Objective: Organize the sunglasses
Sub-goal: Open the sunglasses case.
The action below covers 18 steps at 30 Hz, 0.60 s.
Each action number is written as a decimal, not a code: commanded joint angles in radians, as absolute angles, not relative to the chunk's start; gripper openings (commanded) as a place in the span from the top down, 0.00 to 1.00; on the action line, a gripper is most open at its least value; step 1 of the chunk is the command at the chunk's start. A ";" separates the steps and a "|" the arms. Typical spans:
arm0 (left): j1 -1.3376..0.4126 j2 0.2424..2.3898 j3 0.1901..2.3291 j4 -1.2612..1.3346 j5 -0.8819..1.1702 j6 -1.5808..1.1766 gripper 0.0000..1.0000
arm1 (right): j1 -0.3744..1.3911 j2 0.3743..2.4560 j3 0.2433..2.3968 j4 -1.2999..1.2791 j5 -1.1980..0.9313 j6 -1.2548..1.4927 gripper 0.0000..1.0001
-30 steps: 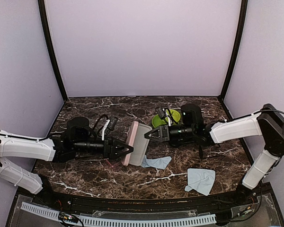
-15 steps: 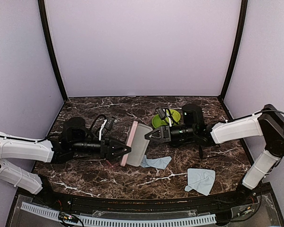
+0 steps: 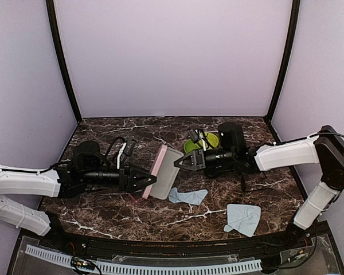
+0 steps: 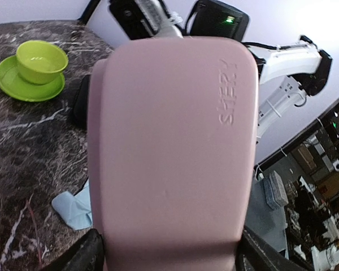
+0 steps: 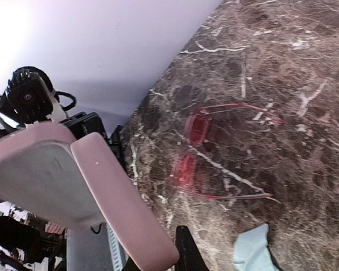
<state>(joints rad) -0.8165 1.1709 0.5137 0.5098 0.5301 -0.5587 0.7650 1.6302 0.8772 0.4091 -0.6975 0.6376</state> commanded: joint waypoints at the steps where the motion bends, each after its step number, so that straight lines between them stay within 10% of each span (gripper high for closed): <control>1: -0.779 1.121 0.526 0.356 0.440 -0.549 0.15 | 0.701 1.627 0.901 0.248 -0.542 0.630 1.00; 18: -0.915 1.263 0.758 0.103 0.109 -0.381 0.05 | 0.702 1.651 0.905 0.251 -0.447 0.809 1.00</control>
<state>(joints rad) -0.8787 1.2022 0.6632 0.2188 0.2649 -0.4561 0.6983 1.6398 0.8864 0.1650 -0.4423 0.7403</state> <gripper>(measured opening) 0.970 0.097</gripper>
